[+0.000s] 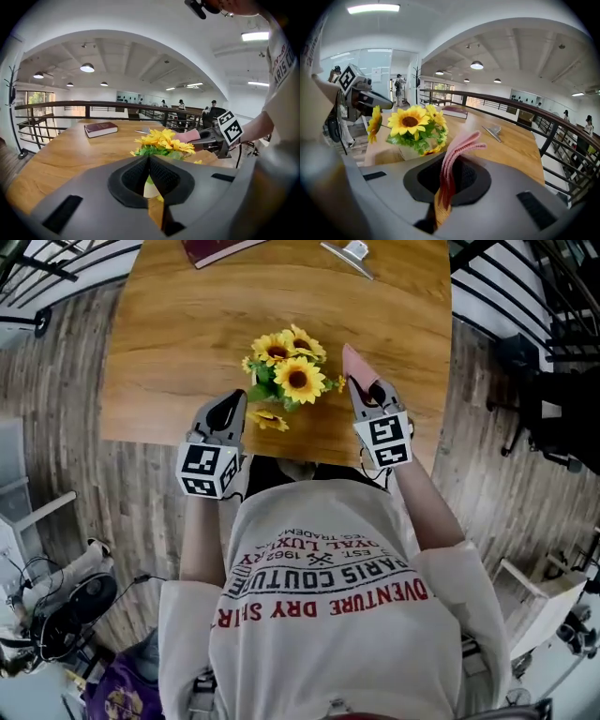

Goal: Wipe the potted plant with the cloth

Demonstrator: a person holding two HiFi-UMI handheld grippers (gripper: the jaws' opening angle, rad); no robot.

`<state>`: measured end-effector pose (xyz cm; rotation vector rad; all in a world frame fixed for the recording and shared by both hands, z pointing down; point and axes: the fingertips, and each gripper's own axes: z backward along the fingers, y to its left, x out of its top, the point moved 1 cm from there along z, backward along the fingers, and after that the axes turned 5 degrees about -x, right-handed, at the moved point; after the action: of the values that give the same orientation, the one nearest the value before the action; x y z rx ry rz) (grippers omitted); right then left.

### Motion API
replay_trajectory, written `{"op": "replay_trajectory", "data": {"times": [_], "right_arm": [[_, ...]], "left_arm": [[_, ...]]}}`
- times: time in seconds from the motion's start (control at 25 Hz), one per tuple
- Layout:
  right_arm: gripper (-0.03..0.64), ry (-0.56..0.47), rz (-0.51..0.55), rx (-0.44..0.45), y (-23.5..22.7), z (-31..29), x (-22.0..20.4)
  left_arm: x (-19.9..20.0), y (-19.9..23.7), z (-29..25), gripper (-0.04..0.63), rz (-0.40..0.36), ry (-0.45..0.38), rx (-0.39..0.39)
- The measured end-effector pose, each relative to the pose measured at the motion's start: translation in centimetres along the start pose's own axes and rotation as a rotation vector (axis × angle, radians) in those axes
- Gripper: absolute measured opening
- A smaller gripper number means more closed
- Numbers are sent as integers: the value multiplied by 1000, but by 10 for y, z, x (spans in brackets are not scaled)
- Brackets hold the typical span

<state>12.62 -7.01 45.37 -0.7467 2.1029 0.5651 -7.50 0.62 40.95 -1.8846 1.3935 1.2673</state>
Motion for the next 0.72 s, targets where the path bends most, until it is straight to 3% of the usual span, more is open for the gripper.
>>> {"op": "replay_trajectory", "data": {"times": [0.32, 0.52, 0.72], "right_arm": [[34, 162, 163, 116, 31, -45, -50], [34, 150, 231, 167, 47, -64, -54], [34, 116, 206, 202, 69, -67, -51]], "left_arm": [[-28, 9, -41, 15, -27, 105, -171], [-34, 9, -59, 15, -66, 126, -243], [-41, 11, -65, 15, -60, 152, -272]]}}
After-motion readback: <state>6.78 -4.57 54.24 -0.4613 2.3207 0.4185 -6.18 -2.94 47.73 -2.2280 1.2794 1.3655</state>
